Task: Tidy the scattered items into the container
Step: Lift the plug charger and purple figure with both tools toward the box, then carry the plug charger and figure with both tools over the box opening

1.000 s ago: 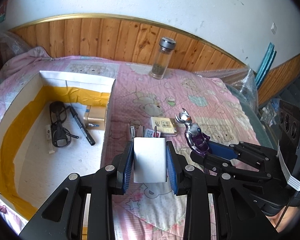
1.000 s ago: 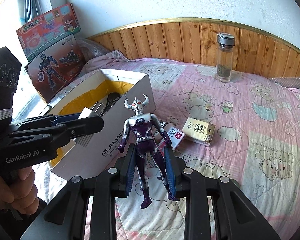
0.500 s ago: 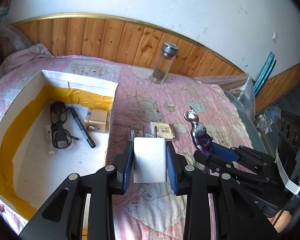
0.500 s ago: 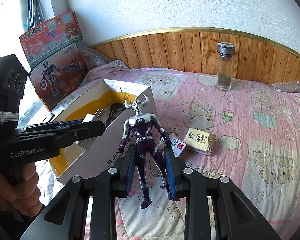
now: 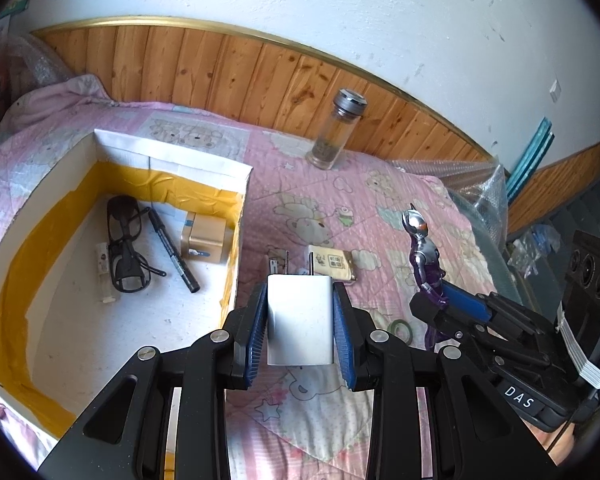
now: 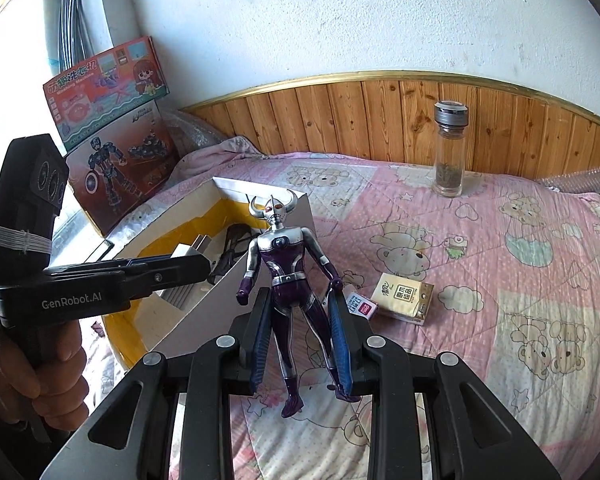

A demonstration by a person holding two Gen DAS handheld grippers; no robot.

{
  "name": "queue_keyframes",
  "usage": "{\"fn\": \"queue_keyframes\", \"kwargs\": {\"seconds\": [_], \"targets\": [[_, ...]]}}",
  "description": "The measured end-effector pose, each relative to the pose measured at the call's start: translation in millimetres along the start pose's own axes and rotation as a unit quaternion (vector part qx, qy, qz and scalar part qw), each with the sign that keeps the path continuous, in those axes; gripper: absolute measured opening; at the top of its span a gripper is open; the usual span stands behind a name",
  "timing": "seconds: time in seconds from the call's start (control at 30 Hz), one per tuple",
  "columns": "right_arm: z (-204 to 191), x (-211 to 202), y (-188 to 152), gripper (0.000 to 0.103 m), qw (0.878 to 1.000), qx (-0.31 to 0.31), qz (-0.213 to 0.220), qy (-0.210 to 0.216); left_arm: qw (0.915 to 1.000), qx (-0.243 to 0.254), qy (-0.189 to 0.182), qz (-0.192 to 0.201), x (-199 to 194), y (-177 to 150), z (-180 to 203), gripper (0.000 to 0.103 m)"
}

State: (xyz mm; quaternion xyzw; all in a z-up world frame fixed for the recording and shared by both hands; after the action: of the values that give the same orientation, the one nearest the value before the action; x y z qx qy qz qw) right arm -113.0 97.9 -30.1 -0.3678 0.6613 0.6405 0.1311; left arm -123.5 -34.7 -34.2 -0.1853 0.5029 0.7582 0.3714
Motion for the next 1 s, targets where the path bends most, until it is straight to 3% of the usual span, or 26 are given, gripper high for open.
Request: {"fn": "queue_keyframes", "kwargs": {"seconds": [0.4,1.0], "targets": [[-24.4,-5.8,4.8,0.029,1.0,-0.013,0.012,0.009,0.9991,-0.036,-0.02,0.004,-11.6,4.4,-19.8,0.032],[-73.7,-12.7,16.3,0.029,0.998,-0.051,0.036,-0.003,0.9951,-0.082,-0.019,0.053,-62.7,28.5,-68.5,0.032]]}}
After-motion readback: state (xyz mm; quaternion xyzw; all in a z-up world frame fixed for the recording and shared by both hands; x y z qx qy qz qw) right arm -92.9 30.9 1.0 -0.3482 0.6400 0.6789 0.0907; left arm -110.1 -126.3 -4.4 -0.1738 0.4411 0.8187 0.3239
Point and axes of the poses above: each gripper's, at about its wrist camera, not at the fingertips, and x roughly the way its jaws point, z to its right, y to its top, the point moved 9 cm from there along x, roughly the way its jaws point, and after that the axes turned 5 degrees about -y, right-handed, at the moved point
